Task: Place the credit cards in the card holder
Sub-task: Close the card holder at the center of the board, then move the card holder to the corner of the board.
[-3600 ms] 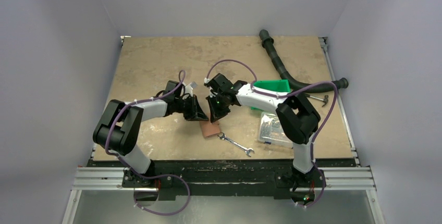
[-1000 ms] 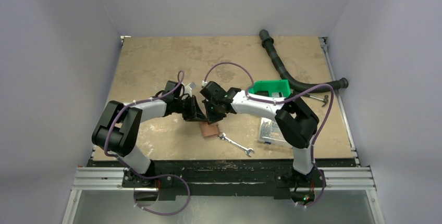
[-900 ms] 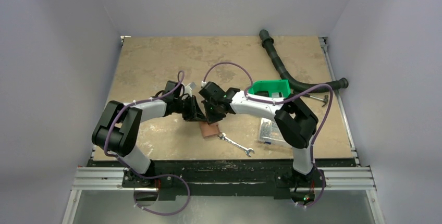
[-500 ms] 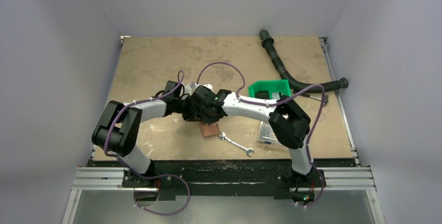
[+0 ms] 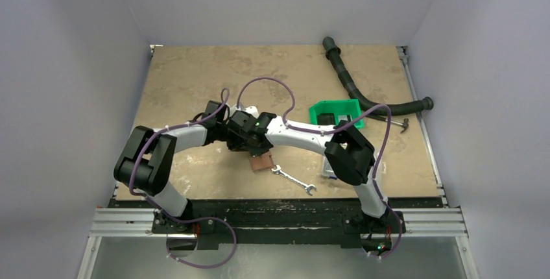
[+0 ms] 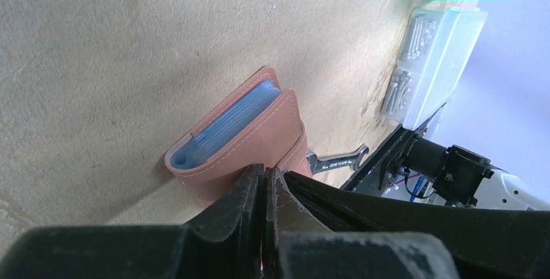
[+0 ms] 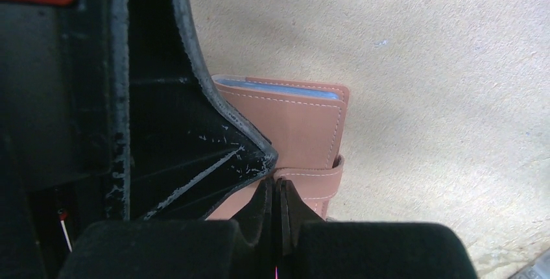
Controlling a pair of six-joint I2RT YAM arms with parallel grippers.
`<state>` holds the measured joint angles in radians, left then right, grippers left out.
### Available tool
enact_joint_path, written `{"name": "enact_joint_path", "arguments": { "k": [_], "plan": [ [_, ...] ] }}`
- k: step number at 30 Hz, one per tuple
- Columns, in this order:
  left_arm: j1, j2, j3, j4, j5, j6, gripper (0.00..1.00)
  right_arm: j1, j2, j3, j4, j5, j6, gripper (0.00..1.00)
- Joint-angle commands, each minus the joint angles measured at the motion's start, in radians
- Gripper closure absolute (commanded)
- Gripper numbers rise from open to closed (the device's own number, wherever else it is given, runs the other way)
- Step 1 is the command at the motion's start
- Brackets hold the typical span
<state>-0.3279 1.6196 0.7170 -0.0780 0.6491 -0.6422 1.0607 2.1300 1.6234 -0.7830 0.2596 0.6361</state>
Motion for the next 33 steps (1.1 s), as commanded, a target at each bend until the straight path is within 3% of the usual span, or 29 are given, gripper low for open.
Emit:
{"name": "enact_joint_path", "arguments": {
  "k": [1, 2, 4, 6, 11, 16, 23, 27, 33],
  "plan": [
    [-0.016, -0.01, -0.036, -0.037, -0.081, 0.039, 1.0, 0.039, 0.28, -0.174, 0.167, -0.211, 0.084, 1.0],
    [-0.016, -0.012, -0.036, -0.038, -0.081, 0.039, 1.0, 0.037, 0.246, -0.187, 0.187, -0.224, 0.075, 0.98],
    [-0.016, -0.016, -0.034, -0.042, -0.083, 0.042, 1.0, 0.033, 0.152, -0.211, 0.236, -0.246, 0.038, 0.76],
    [-0.016, -0.019, -0.027, -0.05, -0.089, 0.045, 1.0, 0.015, 0.052, -0.236, 0.269, -0.254, 0.022, 0.62],
    [-0.007, -0.039, 0.033, -0.097, -0.095, 0.069, 1.0, -0.077, -0.201, -0.345, 0.387, -0.336, -0.03, 0.56],
    [-0.005, -0.073, 0.169, -0.232, -0.142, 0.134, 1.0, -0.196, -0.479, -0.411, 0.382, -0.362, -0.157, 0.45],
    [-0.005, -0.197, 0.2, -0.35, -0.161, 0.168, 0.59, -0.333, -0.554, -0.633, 0.575, -0.621, -0.223, 0.38],
    [-0.005, -0.299, 0.188, -0.405, -0.183, 0.159, 0.48, -0.335, -0.499, -0.704, 0.748, -0.71, -0.171, 0.37],
    [-0.011, -0.364, 0.212, -0.464, -0.231, 0.135, 0.35, -0.335, -0.419, -0.76, 0.954, -0.712, -0.075, 0.36]
  ]
}}
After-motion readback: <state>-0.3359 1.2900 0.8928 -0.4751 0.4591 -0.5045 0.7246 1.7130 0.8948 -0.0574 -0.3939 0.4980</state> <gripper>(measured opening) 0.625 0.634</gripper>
